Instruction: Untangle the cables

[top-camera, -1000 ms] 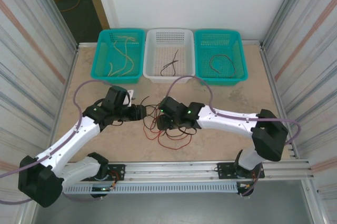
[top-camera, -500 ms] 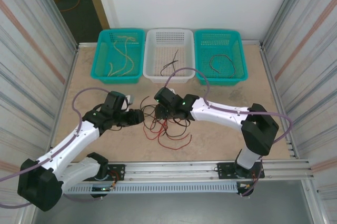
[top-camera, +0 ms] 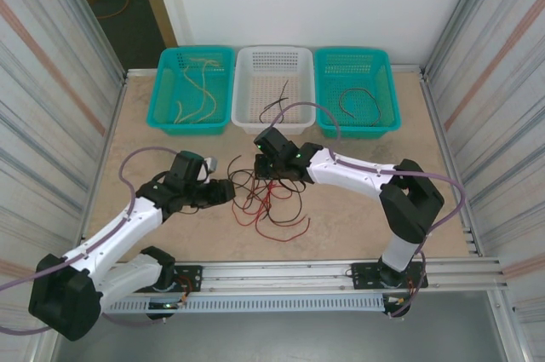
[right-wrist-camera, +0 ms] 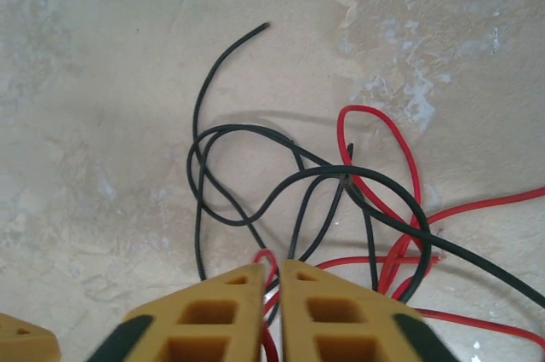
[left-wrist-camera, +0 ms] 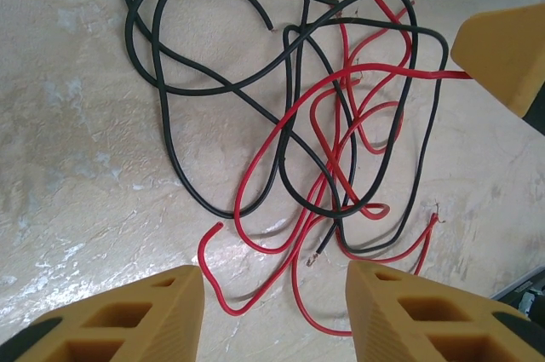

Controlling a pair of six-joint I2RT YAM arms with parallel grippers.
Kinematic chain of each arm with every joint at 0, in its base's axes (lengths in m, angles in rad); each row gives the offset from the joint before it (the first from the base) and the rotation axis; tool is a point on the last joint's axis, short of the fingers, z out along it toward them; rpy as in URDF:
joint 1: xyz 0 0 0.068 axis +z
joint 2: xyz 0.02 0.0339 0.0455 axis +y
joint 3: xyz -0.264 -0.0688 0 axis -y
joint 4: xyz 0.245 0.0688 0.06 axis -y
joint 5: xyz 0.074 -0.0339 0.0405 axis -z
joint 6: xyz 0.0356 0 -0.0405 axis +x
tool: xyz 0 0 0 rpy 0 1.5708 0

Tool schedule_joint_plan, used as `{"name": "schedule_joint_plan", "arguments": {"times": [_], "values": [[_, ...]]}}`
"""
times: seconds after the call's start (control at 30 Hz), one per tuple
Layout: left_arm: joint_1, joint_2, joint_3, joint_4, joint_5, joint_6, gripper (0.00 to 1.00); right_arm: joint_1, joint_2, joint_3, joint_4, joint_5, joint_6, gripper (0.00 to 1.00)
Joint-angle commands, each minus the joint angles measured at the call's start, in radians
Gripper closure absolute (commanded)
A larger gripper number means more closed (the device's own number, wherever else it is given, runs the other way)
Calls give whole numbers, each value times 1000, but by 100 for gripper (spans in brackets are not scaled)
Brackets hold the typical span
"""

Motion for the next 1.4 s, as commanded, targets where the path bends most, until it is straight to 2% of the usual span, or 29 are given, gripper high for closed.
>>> {"name": "schedule_joint_plan", "arguments": {"times": [0.0,0.07,0.27,0.57,0.73,1.0,1.17,1.37], "values": [[9,13,1,25,12,-11,51,7,-27,14,-10,-7,-19,94],[9,28,5,45,21,-23,50,17,-57,12,-26,9,-31,100],[-17,104,0,152,52,-67,50,64,-175,60,-102,69,-110,100],[-104,319,37,304,65,-118,53,139,-327,105,-124,125,-187,100],[-108,351,45,316,70,-131,54,189,-448,132,-141,239,-280,100],[-112,347,28,321,70,-135,47,163,-621,165,-103,279,-389,100],[-112,355,15,337,72,-147,47,116,-691,210,-82,252,-428,100],[-112,368,14,353,80,-149,47,28,-730,256,-69,150,-412,100]]}}
